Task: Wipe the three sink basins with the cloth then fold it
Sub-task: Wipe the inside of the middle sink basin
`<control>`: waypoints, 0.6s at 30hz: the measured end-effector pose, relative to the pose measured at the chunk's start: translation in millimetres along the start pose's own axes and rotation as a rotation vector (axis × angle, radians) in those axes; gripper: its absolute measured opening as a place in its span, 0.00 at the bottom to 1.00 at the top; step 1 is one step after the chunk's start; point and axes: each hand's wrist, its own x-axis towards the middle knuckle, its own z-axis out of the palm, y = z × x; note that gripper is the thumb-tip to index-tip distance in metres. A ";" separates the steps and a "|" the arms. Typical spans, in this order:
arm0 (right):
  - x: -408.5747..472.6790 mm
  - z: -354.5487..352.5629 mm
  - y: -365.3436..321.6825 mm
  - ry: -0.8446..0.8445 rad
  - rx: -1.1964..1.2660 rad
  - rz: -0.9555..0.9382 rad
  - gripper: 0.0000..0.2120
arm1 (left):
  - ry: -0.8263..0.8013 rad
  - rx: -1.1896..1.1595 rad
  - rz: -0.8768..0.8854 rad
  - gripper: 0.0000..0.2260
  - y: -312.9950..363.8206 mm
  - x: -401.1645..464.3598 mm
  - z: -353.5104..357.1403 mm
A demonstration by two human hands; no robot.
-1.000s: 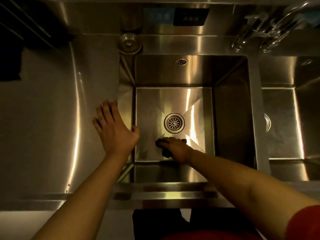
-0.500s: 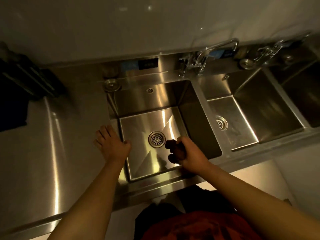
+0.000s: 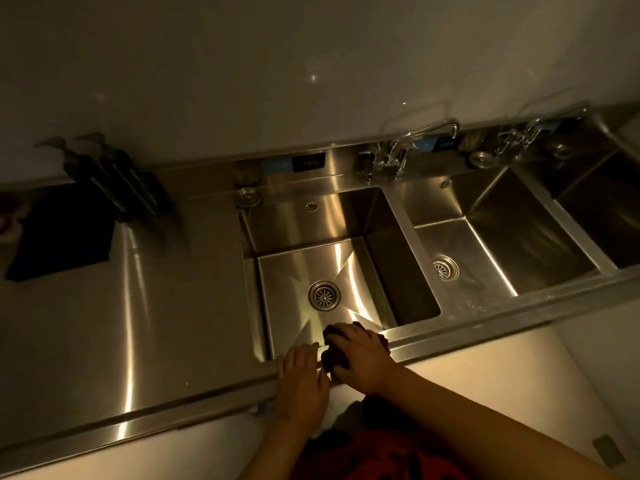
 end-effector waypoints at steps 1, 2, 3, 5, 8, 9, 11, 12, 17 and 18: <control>-0.6 -1.1 1.0 -0.002 -0.007 -0.006 0.33 | 0.007 -0.002 0.000 0.25 -2.9 -3.2 -0.3; -0.7 -3.7 1.9 -0.006 -0.014 -0.016 0.33 | 0.011 -0.016 0.006 0.26 -5.9 -4.5 -1.4; -0.4 -6.9 2.9 -0.015 -0.016 -0.030 0.33 | 0.013 -0.018 0.020 0.26 -8.9 -5.1 -3.3; 1.0 -13.2 3.5 -0.045 -0.018 -0.051 0.30 | 0.012 0.010 0.037 0.26 -14.0 -5.7 -7.0; 1.5 -15.2 3.7 -0.075 -0.064 -0.074 0.29 | 0.006 0.038 0.015 0.27 -17.5 -10.9 -6.4; 0.8 -15.0 4.8 -0.079 -0.072 -0.073 0.29 | 0.001 0.039 -0.004 0.27 -16.8 -13.3 -5.6; -2.0 -14.8 9.0 -0.077 -0.081 -0.088 0.30 | -0.001 0.056 -0.054 0.26 -12.6 -16.8 -2.3; -4.3 -15.5 12.3 -0.073 -0.077 -0.103 0.30 | -0.001 0.072 -0.081 0.27 -8.4 -18.1 -0.1; -26.8 -30.2 51.0 -0.038 -0.034 -0.128 0.30 | -0.015 0.136 -0.201 0.30 26.6 -19.4 11.7; -32.8 -34.6 63.7 -0.030 -0.032 -0.127 0.30 | -0.009 0.137 -0.229 0.30 36.0 -17.4 14.6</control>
